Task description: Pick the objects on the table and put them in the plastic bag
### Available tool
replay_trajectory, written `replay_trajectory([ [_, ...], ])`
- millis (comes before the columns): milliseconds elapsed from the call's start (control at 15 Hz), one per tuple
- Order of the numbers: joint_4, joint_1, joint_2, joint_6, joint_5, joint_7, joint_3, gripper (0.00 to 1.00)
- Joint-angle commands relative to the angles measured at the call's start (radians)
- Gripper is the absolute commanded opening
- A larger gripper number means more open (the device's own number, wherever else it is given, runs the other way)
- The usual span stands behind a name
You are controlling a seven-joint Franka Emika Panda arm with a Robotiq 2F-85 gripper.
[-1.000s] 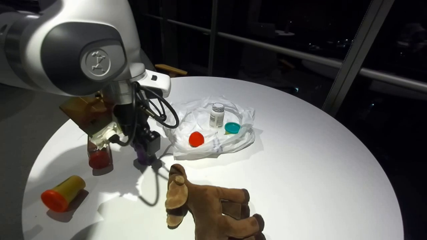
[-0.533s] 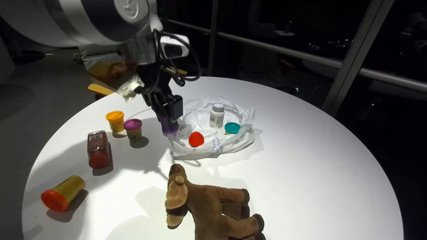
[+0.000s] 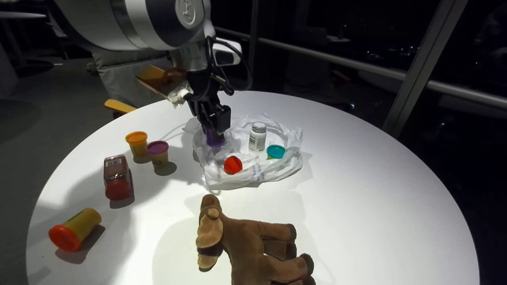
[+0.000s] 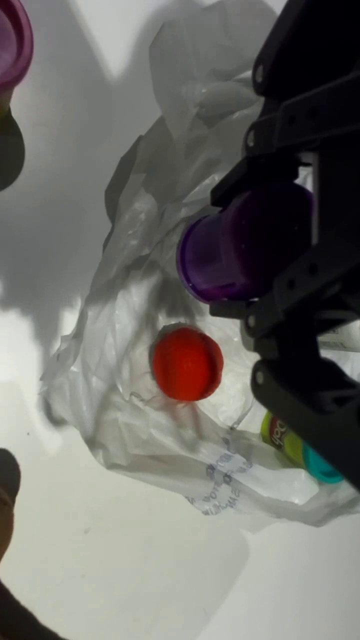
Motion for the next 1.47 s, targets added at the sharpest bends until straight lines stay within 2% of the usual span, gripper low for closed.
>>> replay_trajectory([
  [0, 0.124, -0.014, 0.164, 0.019, 0.010, 0.035, -0.005, 0.26],
  [133, 0.160, -0.020, 0.215, 0.004, 0.024, 0.033, -0.009, 0.26],
  [200, 0.179, -0.020, 0.236, 0.004, 0.029, 0.034, -0.012, 0.30],
  [267, 0.186, -0.026, 0.223, -0.001, 0.037, 0.024, -0.009, 0.74],
  [333, 0.191, -0.030, 0.213, -0.005, 0.043, 0.020, -0.007, 0.75],
  [533, 0.171, -0.027, 0.155, 0.005, 0.049, 0.024, -0.016, 0.97],
  [600, 0.165, -0.021, 0.131, 0.007, 0.047, 0.032, -0.025, 1.00],
  [867, 0.134, -0.006, 0.016, -0.037, 0.022, 0.031, -0.032, 1.00],
  [1200, 0.117, -0.061, -0.077, -0.208, 0.102, -0.043, 0.107, 1.00],
  [1400, 0.086, -0.034, -0.077, -0.268, 0.091, 0.023, 0.133, 1.00],
])
